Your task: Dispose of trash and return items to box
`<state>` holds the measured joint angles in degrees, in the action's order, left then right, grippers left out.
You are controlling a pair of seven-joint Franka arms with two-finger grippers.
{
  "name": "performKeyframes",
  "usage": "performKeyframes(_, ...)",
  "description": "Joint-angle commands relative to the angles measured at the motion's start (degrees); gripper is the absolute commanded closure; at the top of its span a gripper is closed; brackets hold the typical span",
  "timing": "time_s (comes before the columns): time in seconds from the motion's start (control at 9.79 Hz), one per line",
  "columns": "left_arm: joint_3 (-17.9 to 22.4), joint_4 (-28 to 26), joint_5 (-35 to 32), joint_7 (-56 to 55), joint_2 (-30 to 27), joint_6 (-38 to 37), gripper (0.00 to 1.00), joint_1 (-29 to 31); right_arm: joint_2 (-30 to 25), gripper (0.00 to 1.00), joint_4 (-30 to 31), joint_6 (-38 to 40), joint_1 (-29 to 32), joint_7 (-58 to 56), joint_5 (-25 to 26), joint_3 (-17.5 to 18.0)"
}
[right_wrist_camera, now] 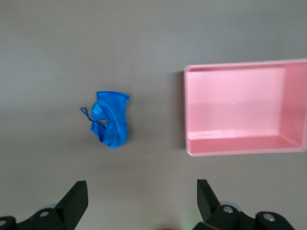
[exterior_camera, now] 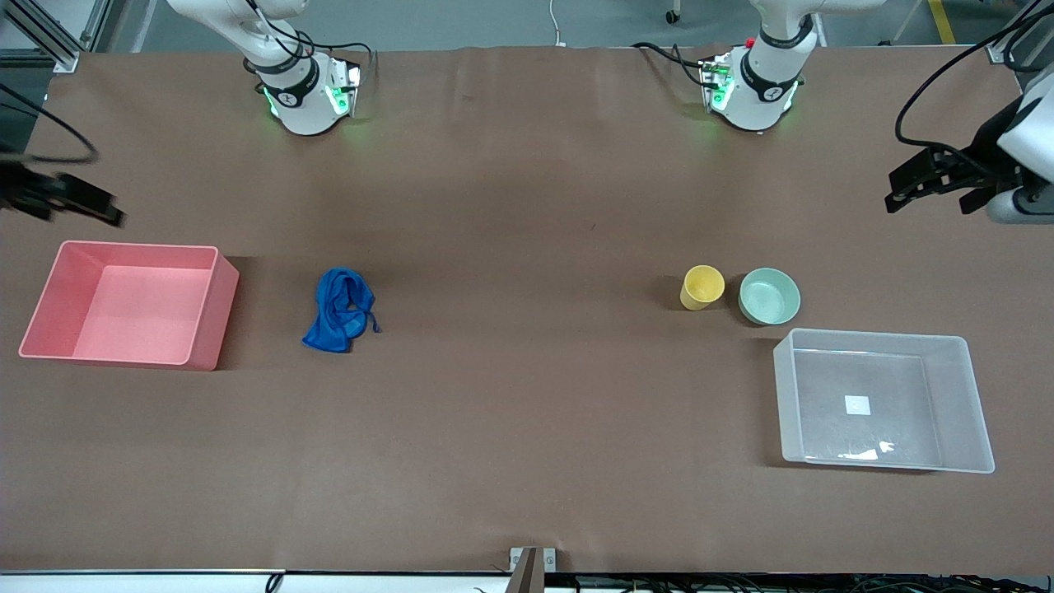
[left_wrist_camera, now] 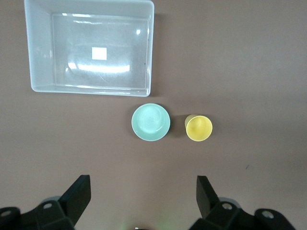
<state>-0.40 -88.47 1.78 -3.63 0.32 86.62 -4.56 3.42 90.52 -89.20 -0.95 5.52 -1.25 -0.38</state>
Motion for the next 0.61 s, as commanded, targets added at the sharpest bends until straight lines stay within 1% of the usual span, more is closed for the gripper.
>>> performKeyframes(0.0, 0.1, -10.9, 0.4, 1.2, -1.3, 6.9, 0.03, 0.2, 0.7, 0.0, 12.7, -13.9, -0.1, 4.8, -0.1, 4.8)
performKeyframes(0.1, 0.1, -16.2, 0.3, 1.3, -2.2, 11.7, 0.01, 0.2, 3.3, 0.0, 17.8, -21.6, -0.4, 5.5, -0.1, 5.5)
performKeyframes(0.31, 0.4, -27.0, 0.2, 2.0, -2.9, 21.7, 0.0, 1.0, 7.2, 0.0, 27.9, -37.5, -1.4, 5.6, 0.3, 5.5)
performKeyframes(0.41, 0.4, -32.0, 0.2, 5.3, -2.8, 27.5, 0.0, 1.8, 9.5, 0.0, 33.4, -46.8, -1.7, 5.6, 0.3, 5.5)
performKeyframes(0.51, 1.1, -36.8, 0.2, 6.0, -2.3, 33.5, 0.0, 1.8, 13.1, 0.0, 36.7, -55.2, -1.9, 5.6, 0.3, 5.5)
